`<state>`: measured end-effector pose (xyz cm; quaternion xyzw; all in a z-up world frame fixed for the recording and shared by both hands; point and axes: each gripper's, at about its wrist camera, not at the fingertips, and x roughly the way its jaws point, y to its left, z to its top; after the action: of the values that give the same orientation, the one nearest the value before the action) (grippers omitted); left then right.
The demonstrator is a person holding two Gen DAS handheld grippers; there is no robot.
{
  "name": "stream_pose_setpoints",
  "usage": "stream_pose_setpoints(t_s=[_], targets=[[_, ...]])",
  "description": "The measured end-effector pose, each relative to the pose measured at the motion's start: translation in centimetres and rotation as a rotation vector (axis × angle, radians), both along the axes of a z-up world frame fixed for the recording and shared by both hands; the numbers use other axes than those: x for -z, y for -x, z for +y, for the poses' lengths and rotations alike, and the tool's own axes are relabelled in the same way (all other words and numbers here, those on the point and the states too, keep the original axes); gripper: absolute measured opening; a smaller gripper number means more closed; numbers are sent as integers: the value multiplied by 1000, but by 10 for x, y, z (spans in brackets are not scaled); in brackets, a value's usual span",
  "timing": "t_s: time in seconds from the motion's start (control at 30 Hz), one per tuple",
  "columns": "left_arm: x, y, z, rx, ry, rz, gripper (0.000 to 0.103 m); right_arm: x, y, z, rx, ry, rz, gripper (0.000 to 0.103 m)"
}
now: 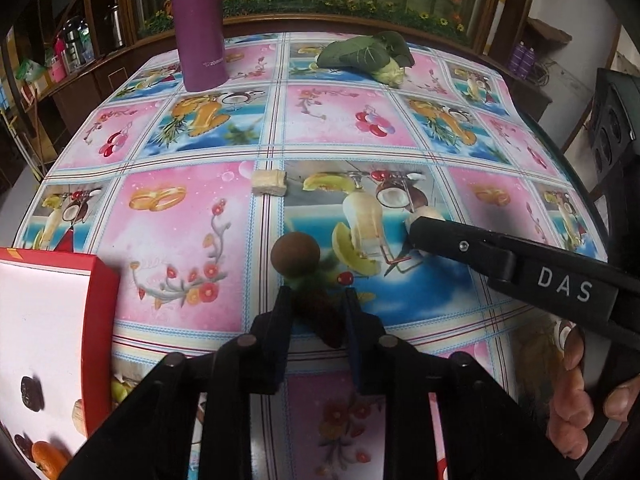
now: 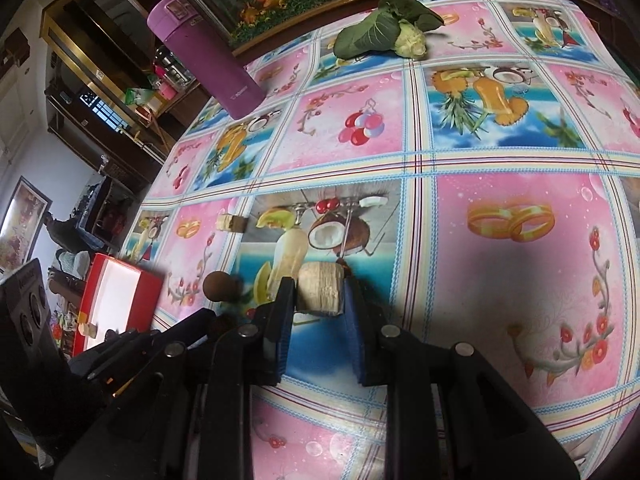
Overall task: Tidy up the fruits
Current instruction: 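Grasp a red date with the left tool while the right tool grasps a beige pastry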
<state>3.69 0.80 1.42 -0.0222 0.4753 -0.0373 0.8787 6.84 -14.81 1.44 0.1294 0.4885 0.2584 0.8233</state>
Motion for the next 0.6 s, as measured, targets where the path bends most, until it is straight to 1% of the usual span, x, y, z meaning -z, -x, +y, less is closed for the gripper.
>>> stream_pose_setpoints(t_s=[0.17,0.33,0.43,0.5,0.6], targets=[[-3,6,3,12,6,-13,23,-2,5,4,-3,4,1,27],[-24,19,16,1,-15,-73,23,-16,22,19,-34,-6,-52,27],[-42,27,37,-30,-38,-110,23,-28,38,39,-73,-38,-100,27],[-53,36,57,-68,-61,-135,23,-37,50,60,-111,-41,-128,27],[-65,51,95,-138,-72,-155,23,-48,67,86,-158,-69,-167,27]])
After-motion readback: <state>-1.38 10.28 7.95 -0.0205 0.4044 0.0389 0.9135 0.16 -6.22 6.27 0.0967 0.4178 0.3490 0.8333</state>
